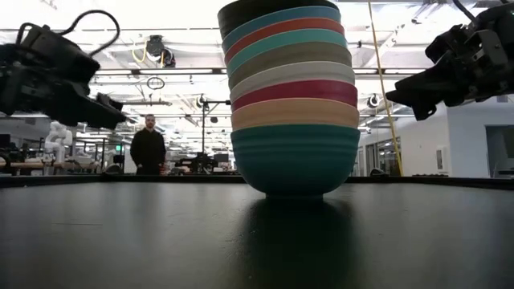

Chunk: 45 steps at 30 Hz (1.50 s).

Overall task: Nest bowls inside each other
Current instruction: Return to Home Position

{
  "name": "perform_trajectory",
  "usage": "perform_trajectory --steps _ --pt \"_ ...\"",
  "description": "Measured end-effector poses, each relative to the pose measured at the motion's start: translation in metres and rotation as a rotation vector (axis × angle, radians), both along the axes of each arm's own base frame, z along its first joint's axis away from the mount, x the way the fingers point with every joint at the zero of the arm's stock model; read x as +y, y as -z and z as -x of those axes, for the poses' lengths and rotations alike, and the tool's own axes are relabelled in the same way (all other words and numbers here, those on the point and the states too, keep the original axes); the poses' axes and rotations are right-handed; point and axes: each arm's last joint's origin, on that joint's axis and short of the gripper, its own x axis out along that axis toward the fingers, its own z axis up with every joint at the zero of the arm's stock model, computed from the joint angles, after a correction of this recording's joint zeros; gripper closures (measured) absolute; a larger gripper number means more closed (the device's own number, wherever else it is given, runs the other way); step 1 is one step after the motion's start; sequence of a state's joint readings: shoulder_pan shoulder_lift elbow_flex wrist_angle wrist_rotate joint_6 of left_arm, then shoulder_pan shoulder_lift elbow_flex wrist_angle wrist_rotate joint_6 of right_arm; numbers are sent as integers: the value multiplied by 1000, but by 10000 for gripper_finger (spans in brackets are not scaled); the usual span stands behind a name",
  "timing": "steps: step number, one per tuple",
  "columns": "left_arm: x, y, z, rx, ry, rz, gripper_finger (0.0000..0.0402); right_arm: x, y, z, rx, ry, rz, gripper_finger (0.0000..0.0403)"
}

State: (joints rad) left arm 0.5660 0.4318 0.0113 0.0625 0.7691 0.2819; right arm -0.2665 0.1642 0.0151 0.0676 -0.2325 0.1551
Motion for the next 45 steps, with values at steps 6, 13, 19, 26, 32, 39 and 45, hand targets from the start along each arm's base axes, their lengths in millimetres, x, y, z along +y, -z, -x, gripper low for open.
perform_trajectory --steps 6,13,19,26,32,39,45 --pt "0 16 -6 157 -27 48 293 0 -4 0 -35 -3 44 252" --pt "-30 13 -26 85 250 5 293 0 -4 -1 -41 -1 27 252" --pt "-47 3 -34 -5 170 -72 293 0 -4 -1 -43 1 -6 252" --pt "-52 -5 -39 45 174 -16 293 0 -5 -1 -51 1 -12 252" --pt "-60 -38 -51 109 234 -70 293 0 -8 -1 -80 1 -3 252" --pt "-68 -52 -41 -28 355 -149 293 0 -8 -1 -79 1 -22 252" --pt "-65 -63 -11 -162 287 -119 293 0 -7 -1 -73 0 -42 252"
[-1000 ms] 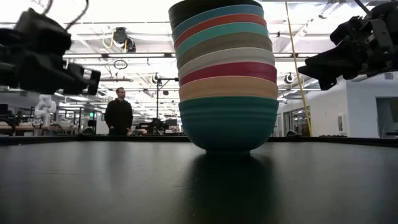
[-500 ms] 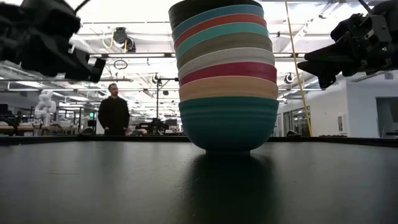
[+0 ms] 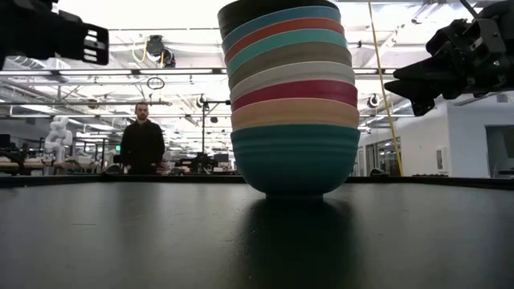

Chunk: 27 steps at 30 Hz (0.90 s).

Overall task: Nest bowls inside each other
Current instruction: Return to Home Position

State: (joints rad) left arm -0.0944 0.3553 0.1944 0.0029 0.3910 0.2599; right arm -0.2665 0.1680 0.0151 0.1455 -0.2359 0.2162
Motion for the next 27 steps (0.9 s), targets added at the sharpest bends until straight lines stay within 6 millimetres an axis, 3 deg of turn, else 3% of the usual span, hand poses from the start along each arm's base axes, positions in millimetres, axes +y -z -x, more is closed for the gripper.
perform_trajectory --steps 15,27 --pt "3 4 34 16 -54 32 293 0 -1 0 -6 0 1 252" --pt "3 23 33 77 -83 52 293 2 7 0 68 -54 -30 252"
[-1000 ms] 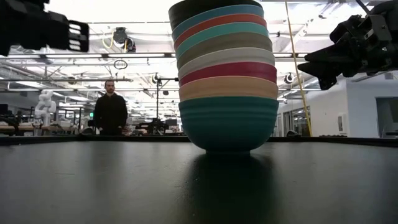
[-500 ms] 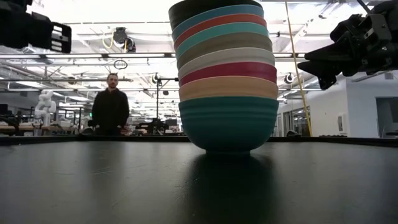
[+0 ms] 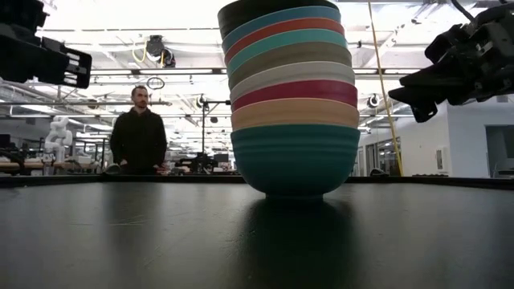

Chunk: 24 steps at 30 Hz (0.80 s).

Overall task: Nest bowls inside each other
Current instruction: Return to Home Position

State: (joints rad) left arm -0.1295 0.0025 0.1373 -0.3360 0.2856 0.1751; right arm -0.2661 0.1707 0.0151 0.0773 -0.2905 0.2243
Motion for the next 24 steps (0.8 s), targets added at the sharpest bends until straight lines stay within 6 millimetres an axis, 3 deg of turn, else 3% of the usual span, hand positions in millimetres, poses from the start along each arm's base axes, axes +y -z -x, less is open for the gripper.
perform_trajectory --steps 24 --pt "0 -1 -1 6 -9 51 293 2 0 0 2 -38 23 252"
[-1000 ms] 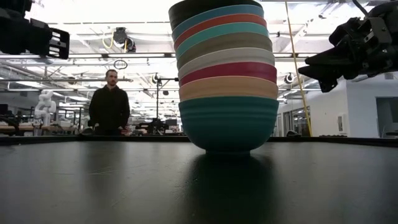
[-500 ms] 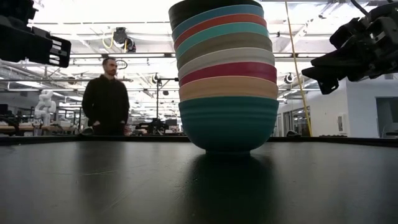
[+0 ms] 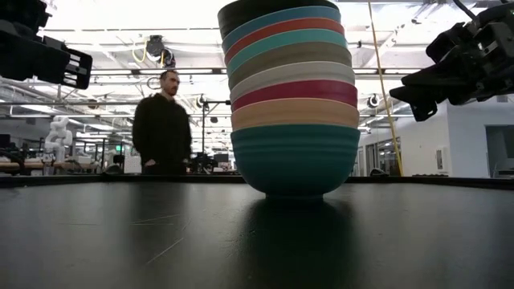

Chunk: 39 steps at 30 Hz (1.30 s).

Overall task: Nest bowls inside each other
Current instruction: Return to Home Position

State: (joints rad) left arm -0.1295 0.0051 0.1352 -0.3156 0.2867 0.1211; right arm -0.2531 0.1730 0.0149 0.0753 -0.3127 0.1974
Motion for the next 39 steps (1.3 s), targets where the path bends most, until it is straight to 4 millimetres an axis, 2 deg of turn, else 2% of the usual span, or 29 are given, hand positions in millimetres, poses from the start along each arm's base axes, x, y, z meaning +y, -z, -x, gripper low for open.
perform_trajectory --steps 39 --pt "0 -1 0 -6 0 0 293 0 -2 0 -17 0 5 252"
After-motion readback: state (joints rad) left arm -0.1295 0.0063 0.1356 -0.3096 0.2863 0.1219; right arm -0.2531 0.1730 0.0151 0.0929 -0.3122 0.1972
